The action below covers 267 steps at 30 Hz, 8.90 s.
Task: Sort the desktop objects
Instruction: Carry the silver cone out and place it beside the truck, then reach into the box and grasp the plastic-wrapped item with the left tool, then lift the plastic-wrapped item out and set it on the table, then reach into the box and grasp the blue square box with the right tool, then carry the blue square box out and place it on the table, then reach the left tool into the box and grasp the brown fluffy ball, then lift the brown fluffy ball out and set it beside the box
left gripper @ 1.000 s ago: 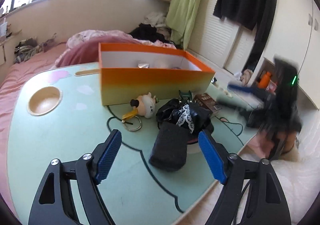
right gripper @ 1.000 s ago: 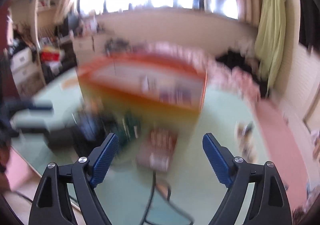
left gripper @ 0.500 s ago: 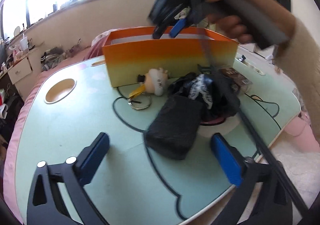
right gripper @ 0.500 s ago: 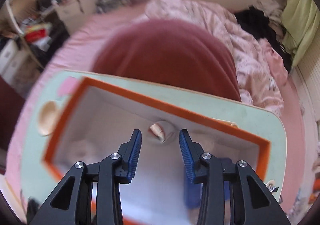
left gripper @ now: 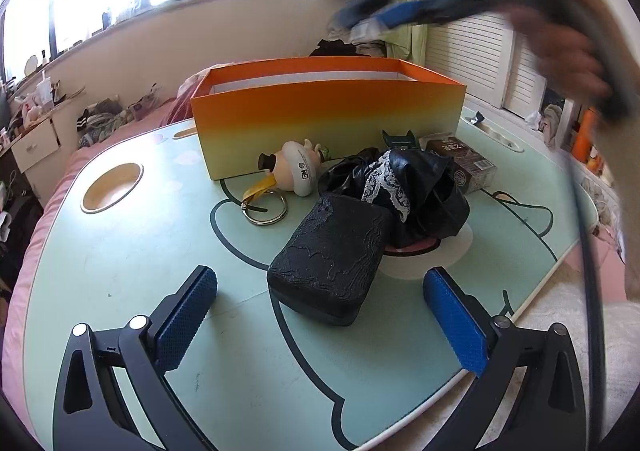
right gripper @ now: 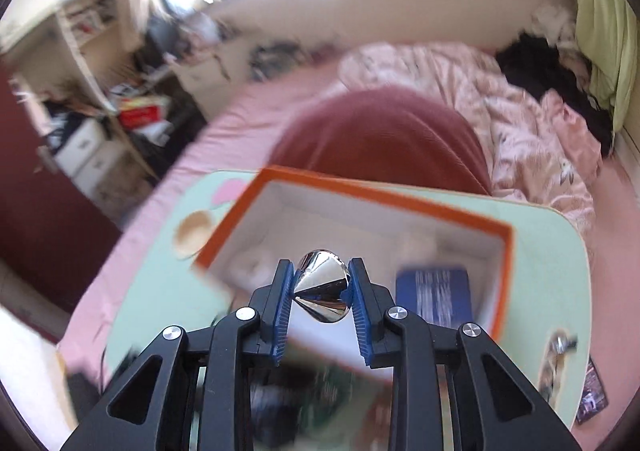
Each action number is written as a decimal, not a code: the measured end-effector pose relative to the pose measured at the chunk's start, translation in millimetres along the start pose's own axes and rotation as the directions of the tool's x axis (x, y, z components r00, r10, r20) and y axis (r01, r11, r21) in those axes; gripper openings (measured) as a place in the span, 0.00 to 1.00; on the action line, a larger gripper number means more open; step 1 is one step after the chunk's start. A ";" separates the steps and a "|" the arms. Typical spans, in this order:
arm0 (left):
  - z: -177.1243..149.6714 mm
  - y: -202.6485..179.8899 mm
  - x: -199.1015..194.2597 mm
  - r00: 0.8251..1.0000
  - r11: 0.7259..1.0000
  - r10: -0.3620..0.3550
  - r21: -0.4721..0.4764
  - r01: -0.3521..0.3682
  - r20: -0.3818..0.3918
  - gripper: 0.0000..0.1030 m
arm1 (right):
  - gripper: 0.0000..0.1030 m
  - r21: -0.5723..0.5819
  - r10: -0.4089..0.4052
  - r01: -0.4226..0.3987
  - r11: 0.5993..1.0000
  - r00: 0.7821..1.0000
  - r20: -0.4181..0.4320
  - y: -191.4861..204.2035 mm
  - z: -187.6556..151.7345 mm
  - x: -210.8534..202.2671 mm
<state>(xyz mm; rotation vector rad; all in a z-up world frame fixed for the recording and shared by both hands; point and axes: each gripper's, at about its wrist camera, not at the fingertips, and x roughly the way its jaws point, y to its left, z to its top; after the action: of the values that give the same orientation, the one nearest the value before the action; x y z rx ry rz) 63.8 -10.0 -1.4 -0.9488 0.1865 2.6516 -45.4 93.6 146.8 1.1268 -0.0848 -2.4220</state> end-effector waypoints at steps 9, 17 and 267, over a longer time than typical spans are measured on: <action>3.3 -5.2 1.2 1.000 1.000 0.011 -0.006 -0.011 -0.024 1.00 | 0.26 -0.016 0.010 -0.011 1.000 0.998 -0.064 -1.4 -78.3 14.0; 9.3 23.5 -9.4 0.998 0.994 -0.005 -0.112 -0.001 -0.057 1.00 | 0.47 0.028 -0.022 0.019 0.999 0.993 0.114 -23.7 -87.5 22.8; 85.2 38.1 -36.8 0.983 0.972 -0.183 -0.155 0.178 -0.021 0.80 | 1.00 -0.097 -0.201 0.222 0.970 0.961 0.192 -13.7 -176.6 8.2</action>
<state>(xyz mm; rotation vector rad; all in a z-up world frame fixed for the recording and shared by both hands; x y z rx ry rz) 27.1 -35.8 88.3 -1.0091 -0.0925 2.5101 75.0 126.2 20.8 0.9009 0.1265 -2.6767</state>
